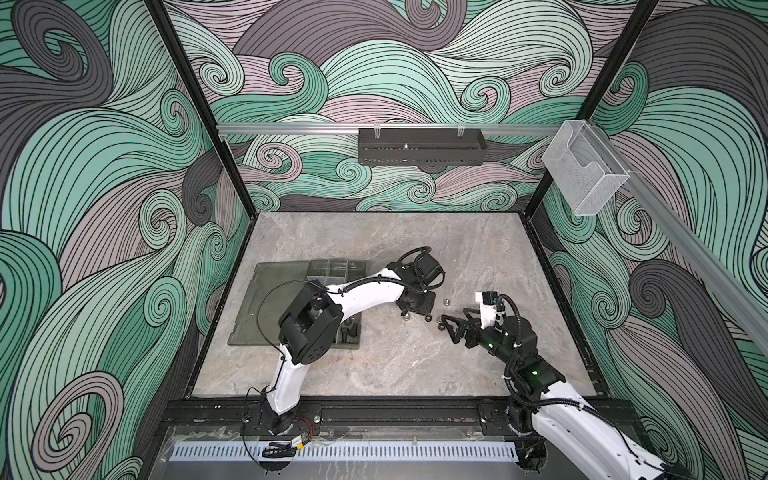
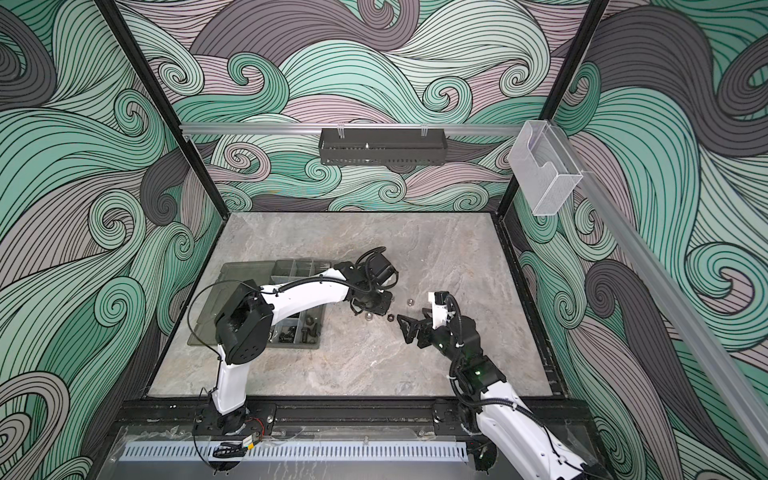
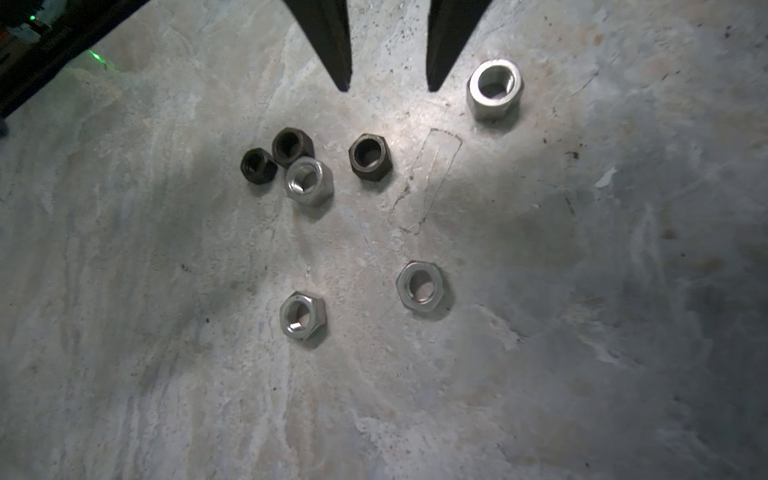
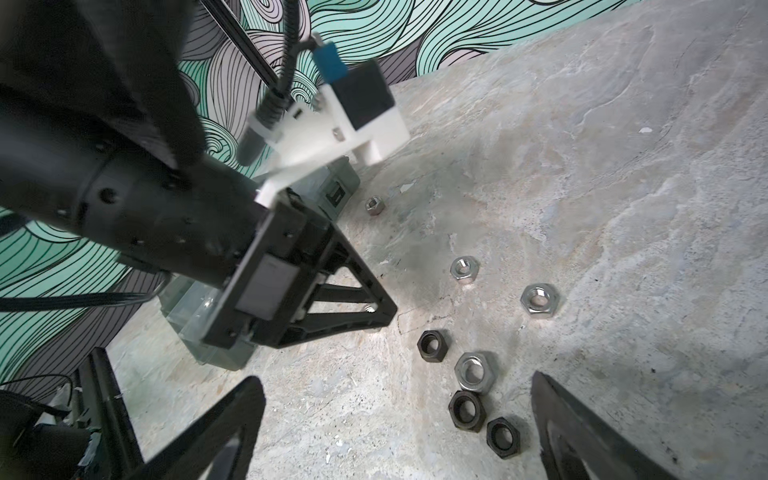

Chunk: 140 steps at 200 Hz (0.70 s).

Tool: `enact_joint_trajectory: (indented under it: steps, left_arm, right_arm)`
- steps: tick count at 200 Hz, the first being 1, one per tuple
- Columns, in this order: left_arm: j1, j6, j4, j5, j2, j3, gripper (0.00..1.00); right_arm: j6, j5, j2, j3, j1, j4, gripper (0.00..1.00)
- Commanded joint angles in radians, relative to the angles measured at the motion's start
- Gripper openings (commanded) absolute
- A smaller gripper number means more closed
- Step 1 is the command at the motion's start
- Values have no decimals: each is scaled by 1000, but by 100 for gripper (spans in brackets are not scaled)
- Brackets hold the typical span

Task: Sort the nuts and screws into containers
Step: 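Move the open left gripper back to the pile over a black hex nut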

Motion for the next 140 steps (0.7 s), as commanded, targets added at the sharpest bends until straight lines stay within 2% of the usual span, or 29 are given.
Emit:
enact_joint_trajectory:
  steps: [1, 92, 140]
  left_arm:
    - [-15, -22, -10, 42, 60, 58, 35]
    - [-47, -48, 30, 39, 143, 80, 38]
    - [-49, -81, 11, -13, 181, 107, 38]
  right_arm:
    - [26, -35, -39, -14, -9, -1, 99]
    - [23, -65, -11, -15, -16, 27, 100]
    - [21, -69, 1, -13, -16, 34, 99]
